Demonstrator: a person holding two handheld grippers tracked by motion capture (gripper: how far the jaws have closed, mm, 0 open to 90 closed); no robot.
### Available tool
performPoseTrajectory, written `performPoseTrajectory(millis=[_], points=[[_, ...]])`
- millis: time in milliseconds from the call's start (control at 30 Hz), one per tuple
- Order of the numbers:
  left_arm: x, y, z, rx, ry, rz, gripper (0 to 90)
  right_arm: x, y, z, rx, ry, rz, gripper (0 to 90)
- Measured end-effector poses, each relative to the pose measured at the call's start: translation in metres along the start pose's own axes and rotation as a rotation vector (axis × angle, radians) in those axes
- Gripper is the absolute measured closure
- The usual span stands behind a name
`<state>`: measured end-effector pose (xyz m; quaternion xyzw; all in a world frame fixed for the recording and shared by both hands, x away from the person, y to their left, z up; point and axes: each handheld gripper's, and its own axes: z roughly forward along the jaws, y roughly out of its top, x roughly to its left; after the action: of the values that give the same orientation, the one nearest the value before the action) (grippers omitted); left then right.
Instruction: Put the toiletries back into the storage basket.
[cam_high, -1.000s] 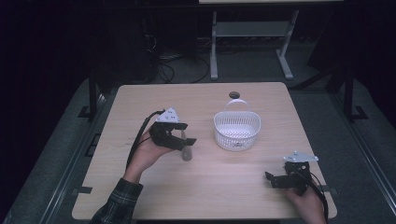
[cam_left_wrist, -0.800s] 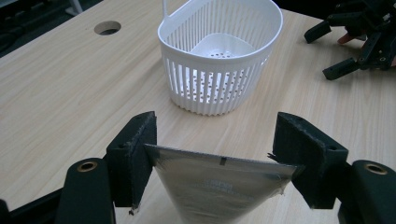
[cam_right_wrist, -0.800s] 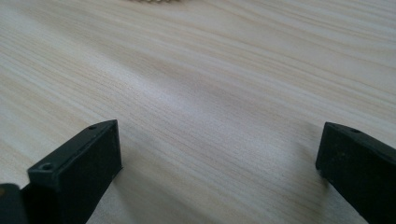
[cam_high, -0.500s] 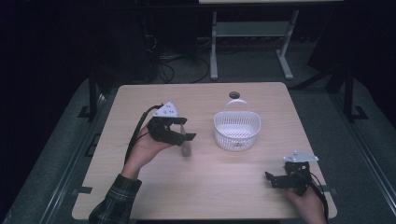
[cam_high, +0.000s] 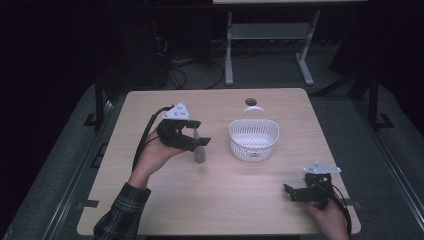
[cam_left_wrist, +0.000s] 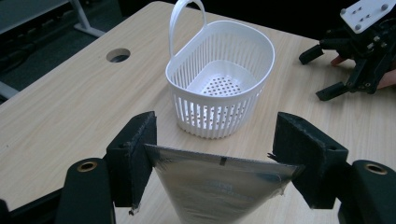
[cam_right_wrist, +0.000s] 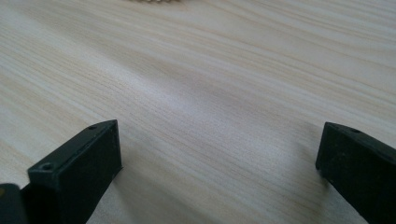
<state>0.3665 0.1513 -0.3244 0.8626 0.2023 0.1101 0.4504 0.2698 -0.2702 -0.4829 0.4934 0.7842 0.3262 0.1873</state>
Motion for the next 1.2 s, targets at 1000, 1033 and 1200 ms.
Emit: performPoseTrajectory(millis=[1000,1033,1200], points=[[0.01,0.045,-0.005,-0.059,-0.041,0.004,30.2,0.0,0.0,0.0,0.0,0.0,0.0,0.0],[0.01,0.048,-0.005,-0.063,-0.044,0.004,30.2,0.0,0.0,0.0,0.001,0.0,0.001,0.0],[0.01,0.055,-0.004,-0.07,-0.046,0.008,30.3,0.0,0.0,0.0,0.0,0.0,-0.001,0.0]])
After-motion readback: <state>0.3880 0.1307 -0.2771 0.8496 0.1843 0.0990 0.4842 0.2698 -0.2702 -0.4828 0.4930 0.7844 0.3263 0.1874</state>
